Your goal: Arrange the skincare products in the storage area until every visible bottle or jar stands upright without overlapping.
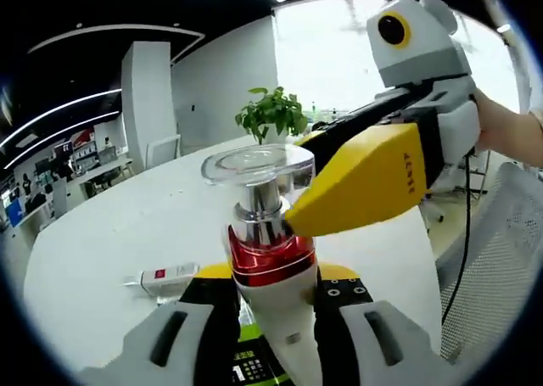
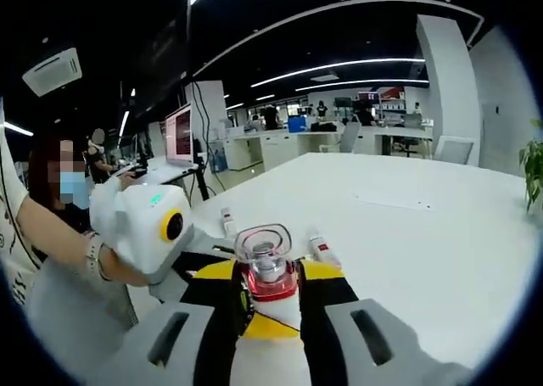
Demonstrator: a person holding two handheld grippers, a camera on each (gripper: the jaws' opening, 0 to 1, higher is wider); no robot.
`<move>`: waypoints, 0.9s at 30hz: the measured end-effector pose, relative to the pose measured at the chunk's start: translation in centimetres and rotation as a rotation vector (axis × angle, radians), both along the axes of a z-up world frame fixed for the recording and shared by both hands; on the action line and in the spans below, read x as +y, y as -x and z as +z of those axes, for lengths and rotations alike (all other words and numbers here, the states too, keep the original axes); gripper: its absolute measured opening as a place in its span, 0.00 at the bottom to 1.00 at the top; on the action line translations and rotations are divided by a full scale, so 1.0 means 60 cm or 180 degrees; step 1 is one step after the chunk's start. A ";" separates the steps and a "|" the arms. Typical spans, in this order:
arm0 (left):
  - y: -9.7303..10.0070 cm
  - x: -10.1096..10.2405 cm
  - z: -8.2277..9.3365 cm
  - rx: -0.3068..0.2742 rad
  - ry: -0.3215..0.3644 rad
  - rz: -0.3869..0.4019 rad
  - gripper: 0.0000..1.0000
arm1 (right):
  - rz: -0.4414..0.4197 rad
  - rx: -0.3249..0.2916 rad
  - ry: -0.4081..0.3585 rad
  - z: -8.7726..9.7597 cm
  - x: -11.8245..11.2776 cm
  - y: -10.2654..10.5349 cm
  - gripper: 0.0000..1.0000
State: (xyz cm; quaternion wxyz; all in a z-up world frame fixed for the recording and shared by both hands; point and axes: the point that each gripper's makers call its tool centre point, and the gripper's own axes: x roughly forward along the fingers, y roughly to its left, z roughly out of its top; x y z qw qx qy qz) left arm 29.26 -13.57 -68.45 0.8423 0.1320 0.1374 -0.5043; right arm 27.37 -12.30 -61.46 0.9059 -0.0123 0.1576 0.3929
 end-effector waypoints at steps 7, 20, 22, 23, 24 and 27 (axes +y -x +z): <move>0.011 0.007 0.002 0.0006 -0.0012 -0.0450 0.27 | 0.0188 -0.0053 0.0005 0.005 -0.016 0.001 0.31; 0.043 0.000 0.004 -0.0056 0.0017 -0.1082 0.27 | 0.1060 -0.0534 0.0562 -0.017 0.048 0.006 0.36; 0.053 -0.002 0.005 0.0004 0.0074 -0.1213 0.27 | 0.1102 -0.0503 0.0461 -0.017 0.055 0.004 0.33; 0.057 -0.004 0.006 0.0012 0.0100 -0.1273 0.27 | 0.1171 -0.0507 0.0369 -0.015 0.061 0.004 0.33; 0.061 -0.005 0.006 0.0026 0.0114 -0.1328 0.27 | 0.1196 -0.0488 0.0369 -0.016 0.063 0.004 0.34; 0.067 -0.007 0.007 0.0027 0.0134 -0.1422 0.27 | 0.1278 -0.0483 0.0342 -0.018 0.070 0.007 0.35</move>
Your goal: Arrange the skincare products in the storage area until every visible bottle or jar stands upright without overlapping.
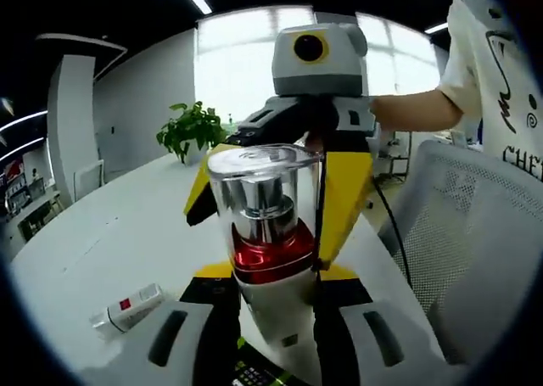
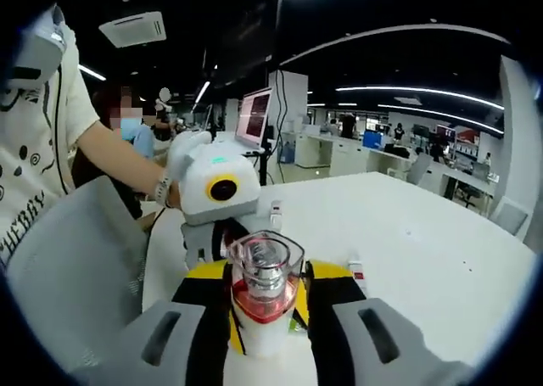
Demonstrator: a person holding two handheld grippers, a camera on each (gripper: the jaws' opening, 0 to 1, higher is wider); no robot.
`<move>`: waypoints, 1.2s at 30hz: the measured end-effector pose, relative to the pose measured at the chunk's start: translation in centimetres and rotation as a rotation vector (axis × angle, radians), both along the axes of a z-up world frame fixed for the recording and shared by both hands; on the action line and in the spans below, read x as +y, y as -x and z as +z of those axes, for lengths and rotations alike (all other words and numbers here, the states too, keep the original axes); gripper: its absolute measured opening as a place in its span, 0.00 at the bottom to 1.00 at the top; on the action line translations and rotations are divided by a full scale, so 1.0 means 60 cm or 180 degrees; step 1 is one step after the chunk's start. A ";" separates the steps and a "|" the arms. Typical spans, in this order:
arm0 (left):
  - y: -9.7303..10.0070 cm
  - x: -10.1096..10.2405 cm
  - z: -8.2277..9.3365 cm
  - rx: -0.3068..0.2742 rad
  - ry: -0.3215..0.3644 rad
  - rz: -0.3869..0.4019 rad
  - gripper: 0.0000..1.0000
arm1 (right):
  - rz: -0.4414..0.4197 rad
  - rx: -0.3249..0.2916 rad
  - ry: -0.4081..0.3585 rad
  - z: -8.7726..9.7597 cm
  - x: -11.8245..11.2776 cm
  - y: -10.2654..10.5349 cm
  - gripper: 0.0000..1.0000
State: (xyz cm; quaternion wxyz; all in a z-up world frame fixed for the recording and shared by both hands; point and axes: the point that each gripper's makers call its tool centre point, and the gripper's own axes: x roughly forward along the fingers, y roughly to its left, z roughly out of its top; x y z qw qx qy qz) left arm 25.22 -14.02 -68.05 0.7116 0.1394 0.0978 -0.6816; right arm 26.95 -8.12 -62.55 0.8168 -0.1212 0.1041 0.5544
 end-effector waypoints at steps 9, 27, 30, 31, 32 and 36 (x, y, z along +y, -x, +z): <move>0.001 -0.004 0.000 -0.0005 0.0041 -0.0081 0.28 | -0.0088 -0.0005 -0.0132 0.003 -0.003 -0.001 0.31; -0.036 0.000 -0.010 -0.0294 -0.0111 0.0224 0.38 | -0.0503 -0.0027 -0.0084 0.002 -0.025 -0.035 0.30; -0.044 0.003 -0.008 -0.0318 -0.0136 0.0267 0.30 | -0.0510 -0.0024 -0.0105 0.003 -0.024 -0.035 0.30; -0.047 0.004 -0.010 -0.0342 -0.0172 0.0280 0.30 | -0.0517 -0.0025 -0.0108 0.003 -0.024 -0.035 0.30; -0.047 0.003 -0.009 -0.0331 -0.0163 0.0279 0.30 | -0.0520 -0.0032 -0.0106 0.002 -0.025 -0.036 0.30; -0.051 0.002 -0.010 -0.0357 -0.0178 0.0300 0.29 | -0.0515 -0.0048 -0.0105 0.003 -0.025 -0.040 0.30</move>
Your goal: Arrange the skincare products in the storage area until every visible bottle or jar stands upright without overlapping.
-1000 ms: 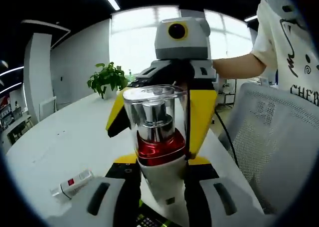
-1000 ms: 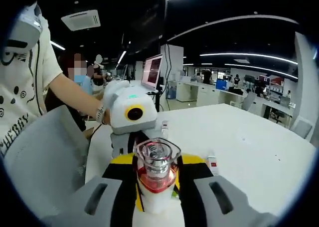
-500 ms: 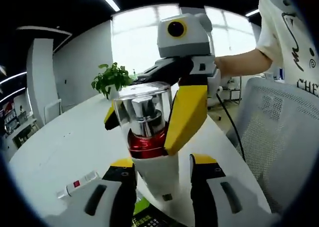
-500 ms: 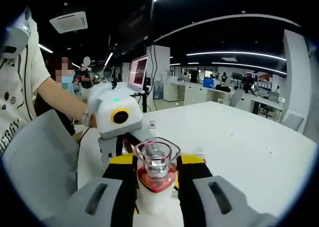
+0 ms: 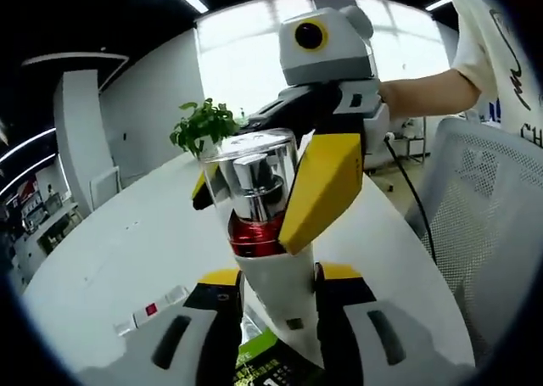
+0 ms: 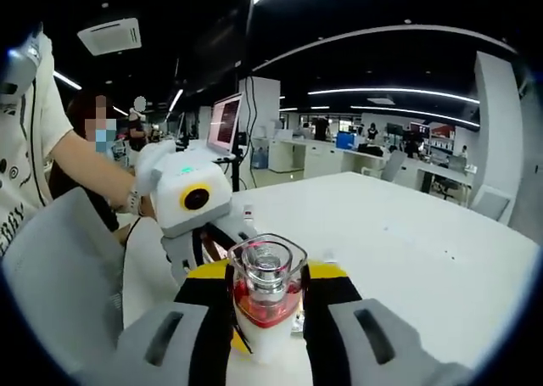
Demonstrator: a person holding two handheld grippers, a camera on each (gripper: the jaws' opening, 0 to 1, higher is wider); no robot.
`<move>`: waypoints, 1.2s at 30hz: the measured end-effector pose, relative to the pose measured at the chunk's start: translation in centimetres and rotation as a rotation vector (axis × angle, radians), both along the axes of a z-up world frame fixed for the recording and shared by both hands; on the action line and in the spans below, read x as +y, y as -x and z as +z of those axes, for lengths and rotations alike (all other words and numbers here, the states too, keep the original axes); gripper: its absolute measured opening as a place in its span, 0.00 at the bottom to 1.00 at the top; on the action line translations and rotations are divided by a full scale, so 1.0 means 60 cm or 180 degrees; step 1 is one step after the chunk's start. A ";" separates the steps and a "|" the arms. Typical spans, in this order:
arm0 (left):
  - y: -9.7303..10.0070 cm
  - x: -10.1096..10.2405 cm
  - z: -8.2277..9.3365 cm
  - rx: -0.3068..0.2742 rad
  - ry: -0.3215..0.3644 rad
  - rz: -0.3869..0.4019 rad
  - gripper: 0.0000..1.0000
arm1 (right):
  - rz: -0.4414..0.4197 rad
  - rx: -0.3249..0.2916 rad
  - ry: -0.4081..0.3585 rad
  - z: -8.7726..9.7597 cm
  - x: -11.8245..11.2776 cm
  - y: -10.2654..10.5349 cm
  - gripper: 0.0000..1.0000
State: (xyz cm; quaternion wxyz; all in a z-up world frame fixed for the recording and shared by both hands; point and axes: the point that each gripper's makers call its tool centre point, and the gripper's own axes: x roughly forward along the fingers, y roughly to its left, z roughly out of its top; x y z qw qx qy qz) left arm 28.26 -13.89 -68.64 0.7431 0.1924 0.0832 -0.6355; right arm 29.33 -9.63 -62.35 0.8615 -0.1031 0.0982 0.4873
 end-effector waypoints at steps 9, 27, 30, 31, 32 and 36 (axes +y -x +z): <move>-0.019 -0.002 -0.003 0.0066 0.0027 0.0029 0.28 | -0.0002 0.0036 -0.0027 -0.002 -0.008 -0.021 0.31; -0.013 -0.003 -0.002 0.0002 -0.0079 -0.0046 0.34 | -0.0078 0.0107 0.0102 -0.011 -0.012 -0.024 0.44; -0.006 0.000 0.002 0.0019 -0.0093 -0.0045 0.36 | -0.0127 0.0093 0.0096 -0.009 -0.016 -0.023 0.48; -0.005 0.001 0.002 0.0028 -0.0101 -0.0031 0.36 | -0.0159 0.0125 0.0069 -0.006 -0.019 -0.022 0.49; -0.004 0.004 0.005 0.0018 -0.0122 0.0002 0.36 | -0.0181 0.0154 0.0042 -0.003 -0.019 -0.016 0.50; -0.001 0.015 0.020 0.0031 -0.0119 0.0105 0.37 | -0.0242 0.0138 0.0036 0.002 -0.022 -0.005 0.52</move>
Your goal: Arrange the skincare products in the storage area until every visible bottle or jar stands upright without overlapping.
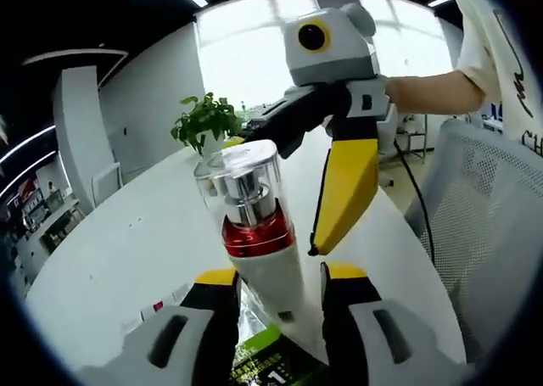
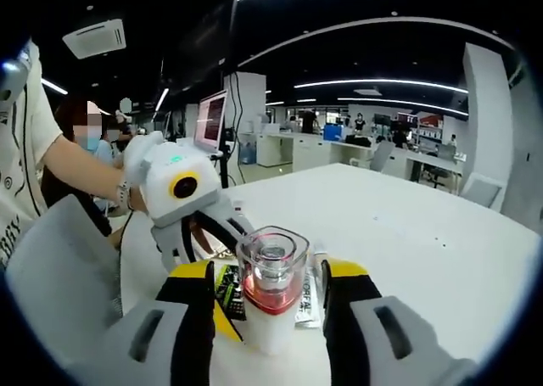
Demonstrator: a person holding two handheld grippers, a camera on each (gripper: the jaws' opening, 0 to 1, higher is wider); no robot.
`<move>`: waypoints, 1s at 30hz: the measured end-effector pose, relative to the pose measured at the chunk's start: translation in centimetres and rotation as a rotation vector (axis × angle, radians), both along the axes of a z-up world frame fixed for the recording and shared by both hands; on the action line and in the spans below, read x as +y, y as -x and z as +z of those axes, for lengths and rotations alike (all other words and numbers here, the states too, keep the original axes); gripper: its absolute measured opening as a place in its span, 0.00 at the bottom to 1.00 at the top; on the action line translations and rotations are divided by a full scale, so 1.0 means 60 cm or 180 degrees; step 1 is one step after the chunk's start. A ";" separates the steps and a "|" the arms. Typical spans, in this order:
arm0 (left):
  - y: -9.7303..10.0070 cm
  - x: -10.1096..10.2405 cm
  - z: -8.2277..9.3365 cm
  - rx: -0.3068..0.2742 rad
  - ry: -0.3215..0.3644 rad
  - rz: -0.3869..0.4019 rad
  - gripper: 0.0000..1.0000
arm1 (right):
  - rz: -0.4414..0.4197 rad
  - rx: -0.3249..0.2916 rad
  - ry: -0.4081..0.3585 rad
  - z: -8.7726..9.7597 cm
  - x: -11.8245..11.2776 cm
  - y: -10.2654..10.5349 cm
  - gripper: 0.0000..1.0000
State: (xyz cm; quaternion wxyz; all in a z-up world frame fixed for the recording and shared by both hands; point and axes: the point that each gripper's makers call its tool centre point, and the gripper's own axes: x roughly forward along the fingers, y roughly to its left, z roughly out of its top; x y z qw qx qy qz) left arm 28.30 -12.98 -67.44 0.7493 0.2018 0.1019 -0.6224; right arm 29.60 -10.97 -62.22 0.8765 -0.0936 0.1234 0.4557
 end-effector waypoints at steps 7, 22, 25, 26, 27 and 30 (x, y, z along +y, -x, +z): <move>0.002 0.031 0.015 0.0023 -0.0015 0.0290 0.44 | 0.0046 0.0101 0.0001 0.004 0.008 0.031 0.66; 0.042 0.137 0.059 0.0076 -0.0047 0.1040 0.65 | -0.0255 0.0215 0.0048 0.014 -0.002 0.072 0.92; 0.058 0.165 0.068 0.0064 -0.0042 0.1191 0.69 | -0.0314 0.0234 0.0032 0.018 -0.003 0.083 0.96; 0.063 0.171 0.069 0.0070 -0.0045 0.1213 0.70 | -0.0323 0.0238 0.0039 0.019 -0.004 0.086 0.97; 0.071 0.177 0.070 0.0096 -0.0049 0.1255 0.71 | -0.0342 0.0245 0.0047 0.019 -0.005 0.090 0.98; 0.082 0.193 0.079 0.0107 0.0038 0.1370 0.72 | -0.0355 0.0237 0.0044 0.021 -0.004 0.102 0.99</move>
